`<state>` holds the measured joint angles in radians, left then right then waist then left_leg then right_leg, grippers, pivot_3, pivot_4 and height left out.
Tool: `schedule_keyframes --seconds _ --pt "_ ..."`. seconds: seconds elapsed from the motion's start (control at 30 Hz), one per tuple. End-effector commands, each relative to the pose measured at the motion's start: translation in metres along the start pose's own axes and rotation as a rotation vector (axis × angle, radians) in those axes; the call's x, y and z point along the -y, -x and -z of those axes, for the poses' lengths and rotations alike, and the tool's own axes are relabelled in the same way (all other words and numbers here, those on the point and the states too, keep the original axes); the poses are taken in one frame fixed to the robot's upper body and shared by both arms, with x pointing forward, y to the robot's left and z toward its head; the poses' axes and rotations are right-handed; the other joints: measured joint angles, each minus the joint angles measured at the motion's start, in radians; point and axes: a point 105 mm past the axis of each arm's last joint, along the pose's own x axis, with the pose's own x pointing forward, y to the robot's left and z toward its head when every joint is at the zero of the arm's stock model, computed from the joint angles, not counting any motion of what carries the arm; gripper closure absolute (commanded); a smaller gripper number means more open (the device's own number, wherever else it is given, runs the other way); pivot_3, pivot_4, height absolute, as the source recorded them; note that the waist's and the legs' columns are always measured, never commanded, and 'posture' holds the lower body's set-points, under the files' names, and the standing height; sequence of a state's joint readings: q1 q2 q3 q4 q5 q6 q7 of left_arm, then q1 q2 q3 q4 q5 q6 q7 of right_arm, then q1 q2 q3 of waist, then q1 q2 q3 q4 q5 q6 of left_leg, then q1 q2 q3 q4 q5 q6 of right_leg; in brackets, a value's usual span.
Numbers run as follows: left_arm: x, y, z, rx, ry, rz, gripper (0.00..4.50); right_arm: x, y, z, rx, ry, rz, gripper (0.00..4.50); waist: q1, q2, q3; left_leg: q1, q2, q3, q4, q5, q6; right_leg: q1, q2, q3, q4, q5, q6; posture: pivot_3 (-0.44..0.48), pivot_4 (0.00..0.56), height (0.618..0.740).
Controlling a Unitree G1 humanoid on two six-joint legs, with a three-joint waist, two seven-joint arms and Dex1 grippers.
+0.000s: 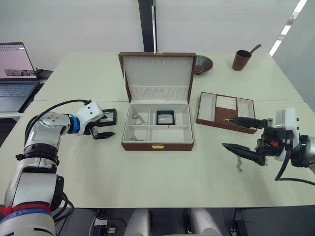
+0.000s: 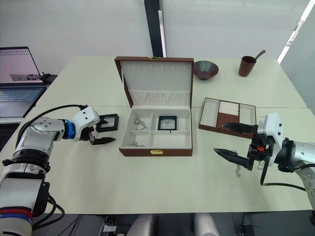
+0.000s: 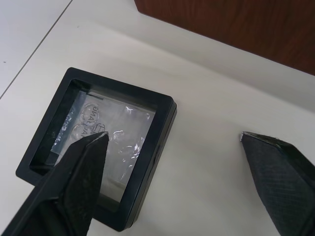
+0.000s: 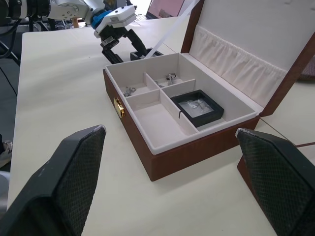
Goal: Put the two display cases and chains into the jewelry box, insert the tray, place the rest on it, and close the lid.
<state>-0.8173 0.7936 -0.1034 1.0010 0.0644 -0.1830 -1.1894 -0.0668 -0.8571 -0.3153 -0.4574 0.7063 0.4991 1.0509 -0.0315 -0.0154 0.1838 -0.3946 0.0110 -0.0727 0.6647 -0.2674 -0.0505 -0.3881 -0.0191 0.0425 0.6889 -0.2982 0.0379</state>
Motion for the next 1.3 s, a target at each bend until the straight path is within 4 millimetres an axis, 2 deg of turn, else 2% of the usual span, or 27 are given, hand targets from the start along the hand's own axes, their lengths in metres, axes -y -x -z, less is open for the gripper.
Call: schedule_keyframes --seconds 0.03,0.33,0.4,0.7,0.87,1.13,1.3 --pt "-0.003 0.001 -0.004 0.008 -0.009 -0.011 1.16 -0.003 0.001 -0.007 -0.003 0.050 -0.018 0.00 0.000 0.000 0.000 0.000 0.000 0.000 0.000 0.000 0.000 0.000 0.000 0.000 0.000 0.000 0.000 0.000 0.150 0.740" --pt "-0.005 0.000 -0.005 0.014 -0.008 -0.020 4.02 0.000 0.002 -0.007 0.004 0.054 -0.007 0.00 0.000 0.000 0.000 0.000 0.000 0.000 0.000 0.000 0.000 0.000 0.000 0.000 0.000 0.000 0.000 0.000 0.150 0.740" --pt "-0.005 0.000 -0.005 0.013 -0.008 -0.020 4.47 -0.001 0.002 -0.007 0.005 0.055 -0.011 0.00 0.000 0.000 0.000 0.000 0.000 0.000 0.000 0.000 0.000 0.000 0.000 0.000 0.000 0.000 0.000 0.000 0.150 0.740" --pt "-0.011 0.012 -0.011 0.046 0.053 -0.023 4.47 -0.001 0.003 -0.006 0.012 0.059 -0.008 0.00 -0.001 0.000 0.000 0.000 0.000 0.000 0.000 0.000 0.000 0.000 0.000 0.000 0.000 0.000 0.000 0.000 0.150 0.740" --pt "-0.012 0.031 -0.028 0.083 0.018 -0.001 4.47 0.001 0.005 -0.006 0.027 0.053 0.009 0.00 -0.001 -0.001 0.001 0.000 0.000 0.000 0.000 0.000 0.000 0.000 0.000 0.000 0.000 0.000 0.000 0.000 0.150 0.740" --pt "0.010 0.045 -0.068 0.109 -0.098 0.077 4.47 0.000 0.008 -0.012 0.047 0.048 0.000 0.00 0.001 -0.001 0.001 0.000 0.001 -0.001 0.000 0.000 0.000 0.000 0.000 0.000 0.000 0.000 0.000 0.000 0.150 0.740" --pt "0.025 0.050 -0.094 0.126 -0.148 0.139 4.47 -0.018 0.001 -0.026 0.060 0.076 -0.085 0.00 0.001 -0.001 0.001 -0.001 0.001 -0.001 0.000 0.000 0.000 0.000 0.000 0.000 0.000 0.000 0.000 0.000 0.150 0.740"
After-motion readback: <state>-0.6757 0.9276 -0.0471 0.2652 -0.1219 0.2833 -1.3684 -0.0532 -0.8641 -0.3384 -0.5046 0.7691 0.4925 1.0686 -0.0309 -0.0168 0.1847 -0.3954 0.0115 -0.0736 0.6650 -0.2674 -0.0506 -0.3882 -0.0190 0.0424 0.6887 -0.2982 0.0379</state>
